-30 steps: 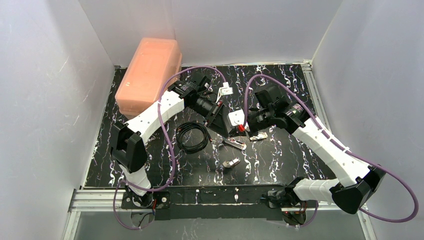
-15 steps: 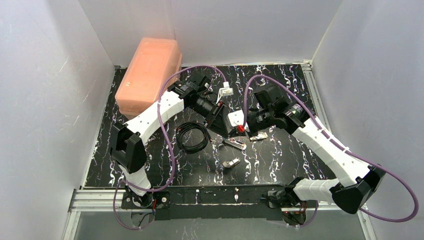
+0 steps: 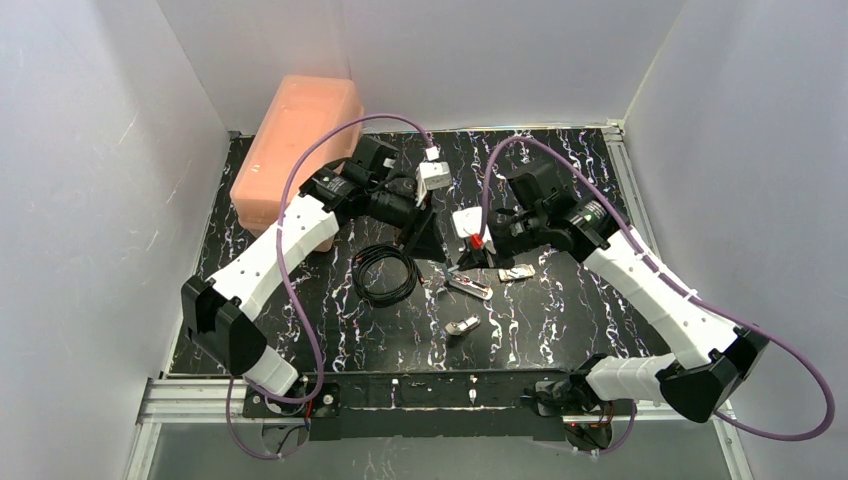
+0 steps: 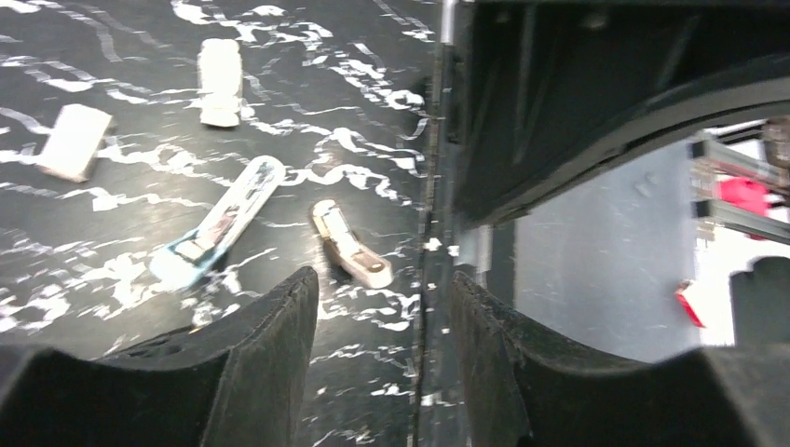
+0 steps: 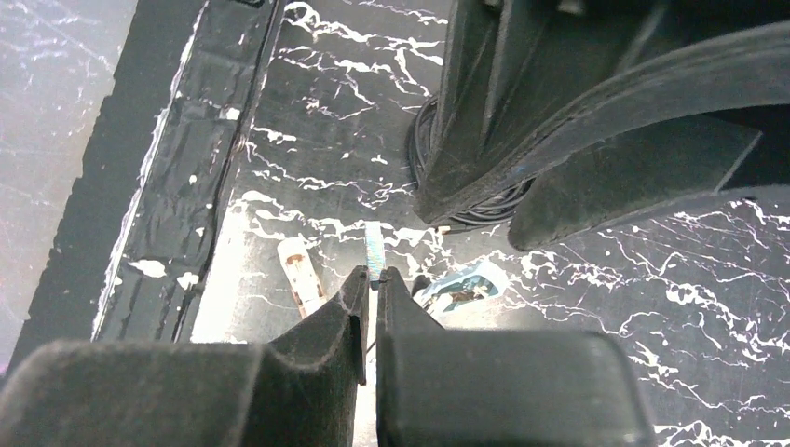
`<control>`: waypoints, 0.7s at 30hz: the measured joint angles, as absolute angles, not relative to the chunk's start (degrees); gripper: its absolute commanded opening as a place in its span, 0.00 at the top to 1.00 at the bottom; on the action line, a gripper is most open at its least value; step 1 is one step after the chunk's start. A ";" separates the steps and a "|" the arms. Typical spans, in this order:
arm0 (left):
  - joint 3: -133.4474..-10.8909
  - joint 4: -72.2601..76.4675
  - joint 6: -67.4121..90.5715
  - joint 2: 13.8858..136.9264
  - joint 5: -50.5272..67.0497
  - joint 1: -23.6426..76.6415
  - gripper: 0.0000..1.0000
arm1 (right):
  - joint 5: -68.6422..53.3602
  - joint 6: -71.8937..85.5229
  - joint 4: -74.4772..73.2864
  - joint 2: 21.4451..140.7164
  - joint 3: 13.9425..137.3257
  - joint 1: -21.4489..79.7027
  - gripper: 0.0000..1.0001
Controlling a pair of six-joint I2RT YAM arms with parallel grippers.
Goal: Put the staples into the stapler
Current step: Pick up the staple from the center of the board.
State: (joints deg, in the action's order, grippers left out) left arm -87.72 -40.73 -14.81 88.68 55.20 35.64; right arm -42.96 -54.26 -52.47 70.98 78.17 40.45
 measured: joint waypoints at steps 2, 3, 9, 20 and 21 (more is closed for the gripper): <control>-87.99 -40.73 -15.31 87.94 52.03 34.63 0.34 | -42.57 -52.71 -52.84 72.20 80.42 40.36 0.97; -88.12 -40.73 -15.44 87.66 50.39 34.00 0.27 | -42.37 -51.94 -52.82 72.75 81.36 40.21 0.97; -88.12 -39.33 -15.25 85.10 39.35 30.89 0.02 | -43.83 -45.54 -52.16 75.16 82.08 37.80 0.97; -88.14 -37.12 -17.08 82.87 37.56 28.99 0.06 | -50.26 -28.75 -43.38 80.73 79.64 31.09 0.97; -88.20 -37.30 -18.04 82.91 38.59 28.97 0.10 | -51.35 -26.30 -41.60 81.21 78.96 30.00 0.97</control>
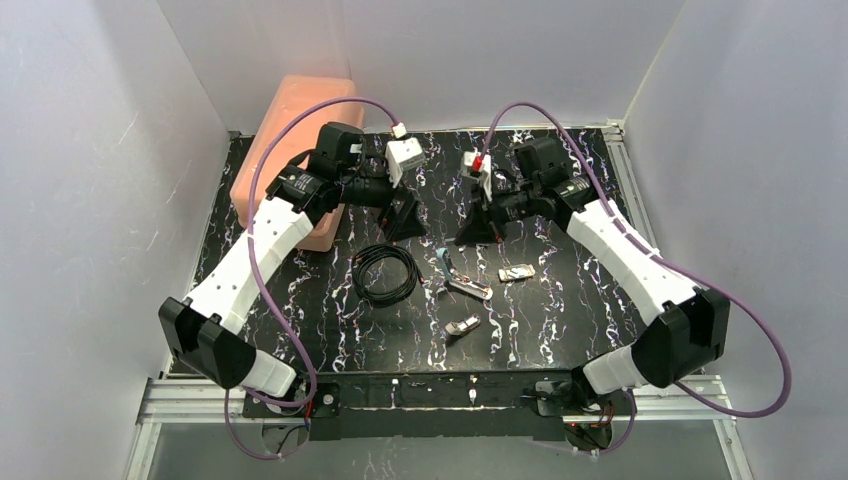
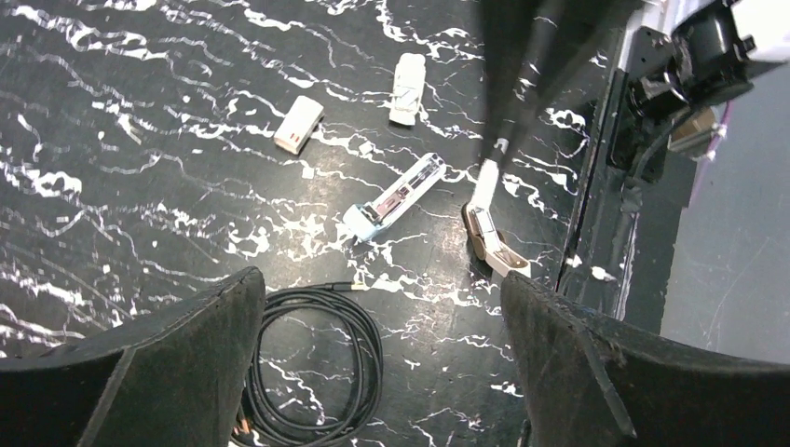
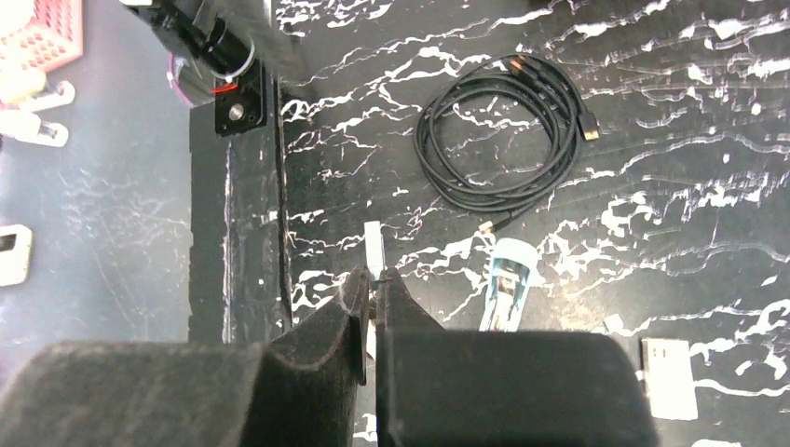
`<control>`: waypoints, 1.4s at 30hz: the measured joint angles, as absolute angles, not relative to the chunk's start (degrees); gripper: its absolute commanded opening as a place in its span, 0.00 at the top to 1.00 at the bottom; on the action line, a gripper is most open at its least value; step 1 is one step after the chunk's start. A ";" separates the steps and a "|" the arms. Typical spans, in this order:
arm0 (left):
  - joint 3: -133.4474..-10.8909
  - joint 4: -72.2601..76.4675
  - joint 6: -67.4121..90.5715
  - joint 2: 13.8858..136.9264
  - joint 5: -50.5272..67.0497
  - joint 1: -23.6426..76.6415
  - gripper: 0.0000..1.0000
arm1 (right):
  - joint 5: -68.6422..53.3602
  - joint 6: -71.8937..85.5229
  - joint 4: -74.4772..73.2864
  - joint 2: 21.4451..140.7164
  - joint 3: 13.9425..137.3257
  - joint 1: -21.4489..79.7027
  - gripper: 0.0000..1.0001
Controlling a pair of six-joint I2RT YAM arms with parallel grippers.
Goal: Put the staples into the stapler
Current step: Pick up the staple from the center of the board.
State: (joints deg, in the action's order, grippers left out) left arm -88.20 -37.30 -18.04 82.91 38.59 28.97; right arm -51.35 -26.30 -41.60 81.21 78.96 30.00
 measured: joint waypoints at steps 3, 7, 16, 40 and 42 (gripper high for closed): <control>-88.49 -37.91 -22.02 83.26 41.63 28.97 0.21 | -54.81 -17.32 -34.28 82.67 75.18 25.96 0.97; -89.14 -38.22 -28.69 84.90 44.73 28.99 0.32 | -58.00 -5.02 -24.62 84.84 68.71 22.24 0.97; -93.41 -39.51 -41.69 92.71 45.78 30.94 0.39 | -63.24 22.98 -1.43 86.63 56.64 20.23 0.98; -95.09 -44.42 -57.17 97.93 40.95 38.98 0.55 | -65.98 46.57 20.58 89.38 50.37 18.04 0.98; -95.09 -44.45 -57.80 98.19 40.45 39.03 0.57 | -66.15 46.70 21.06 89.38 50.09 18.04 0.98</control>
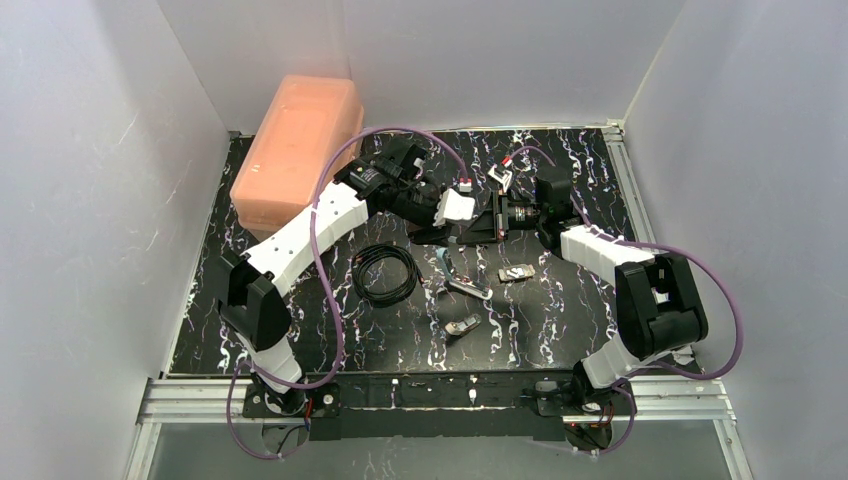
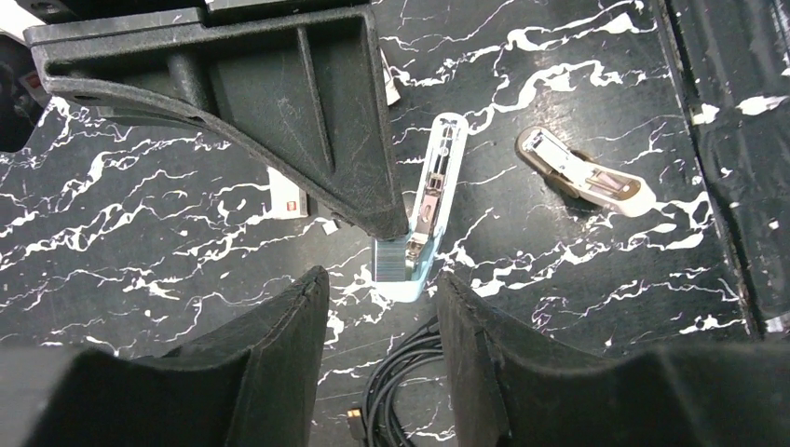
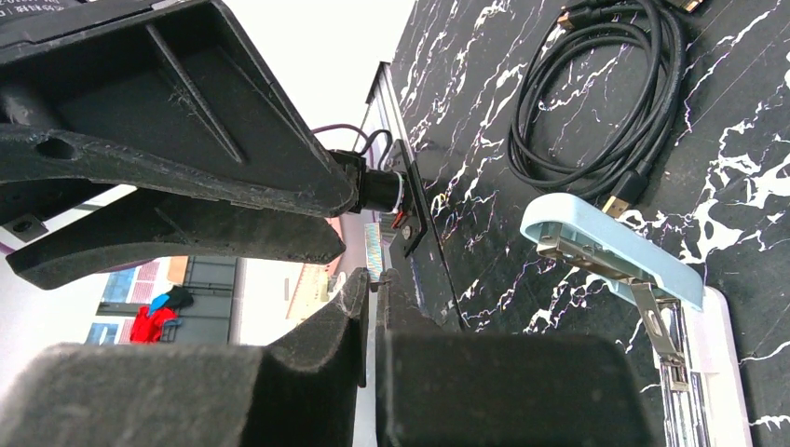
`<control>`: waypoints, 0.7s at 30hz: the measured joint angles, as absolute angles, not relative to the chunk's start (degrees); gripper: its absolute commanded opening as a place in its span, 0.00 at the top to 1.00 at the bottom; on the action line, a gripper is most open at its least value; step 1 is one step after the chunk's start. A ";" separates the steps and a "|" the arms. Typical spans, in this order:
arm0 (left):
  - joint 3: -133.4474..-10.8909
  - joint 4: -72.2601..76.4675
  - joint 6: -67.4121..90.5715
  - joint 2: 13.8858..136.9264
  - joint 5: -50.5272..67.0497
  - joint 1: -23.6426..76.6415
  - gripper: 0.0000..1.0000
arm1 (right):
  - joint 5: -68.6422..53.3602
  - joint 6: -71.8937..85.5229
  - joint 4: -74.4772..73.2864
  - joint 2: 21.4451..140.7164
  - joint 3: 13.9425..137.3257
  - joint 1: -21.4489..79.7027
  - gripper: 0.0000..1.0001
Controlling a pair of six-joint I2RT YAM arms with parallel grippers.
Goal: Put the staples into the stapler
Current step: Pick up the staple from the center of the board.
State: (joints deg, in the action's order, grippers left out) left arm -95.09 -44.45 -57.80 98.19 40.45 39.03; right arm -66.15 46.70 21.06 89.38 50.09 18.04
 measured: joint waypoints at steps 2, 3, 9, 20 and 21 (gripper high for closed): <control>-95.09 -44.47 -58.43 98.24 39.83 39.09 0.58 | -66.24 46.81 21.15 89.41 50.00 18.02 0.99; -95.09 -44.42 -58.72 98.24 39.75 39.16 0.58 | -66.24 46.83 21.19 89.41 50.00 18.02 0.98; -95.09 -44.18 -59.94 98.24 37.82 39.92 0.56 | -66.24 47.88 21.67 89.43 50.00 18.02 0.99; -92.33 -40.97 -59.64 98.19 32.80 41.65 0.61 | -66.35 54.35 25.52 91.90 48.69 17.58 0.99; -92.14 -40.80 -59.55 98.19 32.36 41.78 0.61 | -66.37 54.81 25.69 92.16 48.49 17.58 0.99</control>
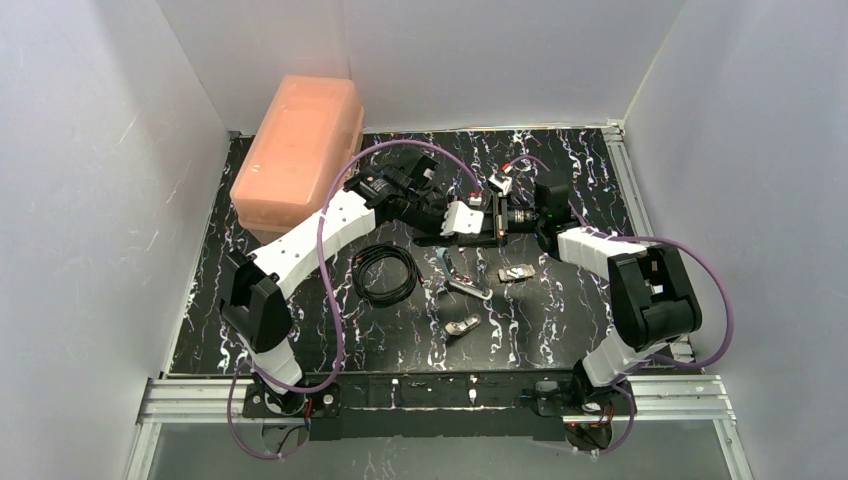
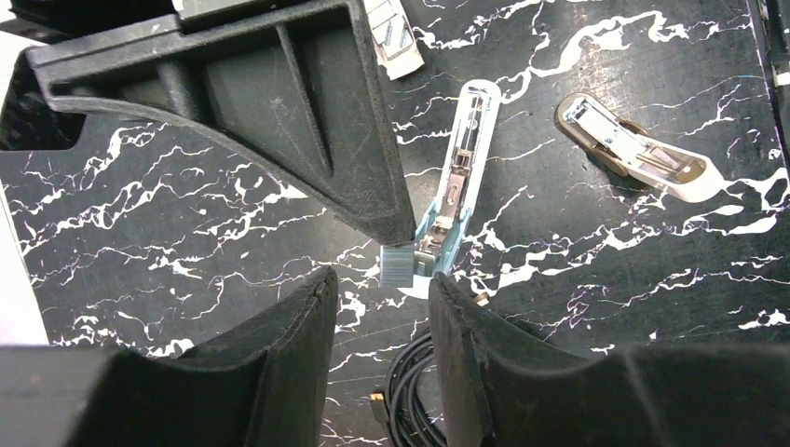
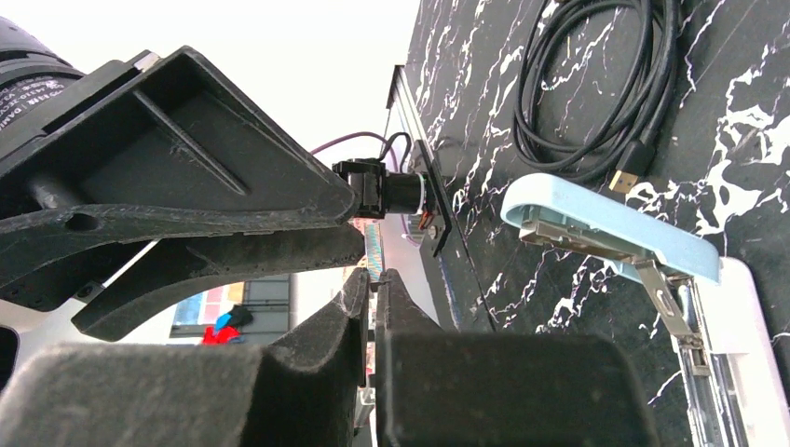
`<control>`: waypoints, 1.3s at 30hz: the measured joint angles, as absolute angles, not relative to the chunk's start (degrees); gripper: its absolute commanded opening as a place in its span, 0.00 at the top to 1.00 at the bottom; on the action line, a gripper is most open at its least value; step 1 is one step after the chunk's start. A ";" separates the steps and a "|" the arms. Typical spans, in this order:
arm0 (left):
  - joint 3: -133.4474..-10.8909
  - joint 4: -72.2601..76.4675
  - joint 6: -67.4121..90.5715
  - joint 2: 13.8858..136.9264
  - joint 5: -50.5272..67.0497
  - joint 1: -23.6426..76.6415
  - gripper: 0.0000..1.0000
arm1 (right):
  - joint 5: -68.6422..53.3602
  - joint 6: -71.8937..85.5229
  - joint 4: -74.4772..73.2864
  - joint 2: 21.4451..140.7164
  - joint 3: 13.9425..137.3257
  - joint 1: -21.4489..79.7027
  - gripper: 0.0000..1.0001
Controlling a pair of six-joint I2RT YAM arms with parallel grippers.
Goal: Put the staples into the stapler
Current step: Pick up the staple from the center of the board.
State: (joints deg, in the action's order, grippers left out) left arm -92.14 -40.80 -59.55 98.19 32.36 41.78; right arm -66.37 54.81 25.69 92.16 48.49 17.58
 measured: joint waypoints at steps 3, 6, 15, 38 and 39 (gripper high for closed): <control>-91.83 -40.07 -59.29 98.17 31.62 41.89 0.63 | -66.43 55.88 25.82 92.49 47.75 17.37 0.99; -91.66 -39.13 -58.87 98.17 30.96 42.02 0.64 | -66.50 56.42 26.00 92.53 47.75 17.32 0.99; -90.48 -37.71 -57.49 97.91 30.87 42.09 0.62 | -66.63 57.41 27.29 92.53 47.70 17.10 0.99; -87.70 -35.99 -55.48 96.68 33.76 41.06 0.72 | -66.87 59.83 30.17 92.53 46.65 16.88 0.99; -87.70 -36.01 -55.48 96.68 33.74 41.04 0.72 | -66.85 59.83 30.17 92.53 46.65 16.88 0.99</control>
State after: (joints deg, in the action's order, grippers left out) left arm -87.70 -36.01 -55.48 96.68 33.74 41.04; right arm -66.85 59.83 30.17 92.53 46.65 16.88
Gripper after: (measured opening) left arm 0.288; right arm 0.117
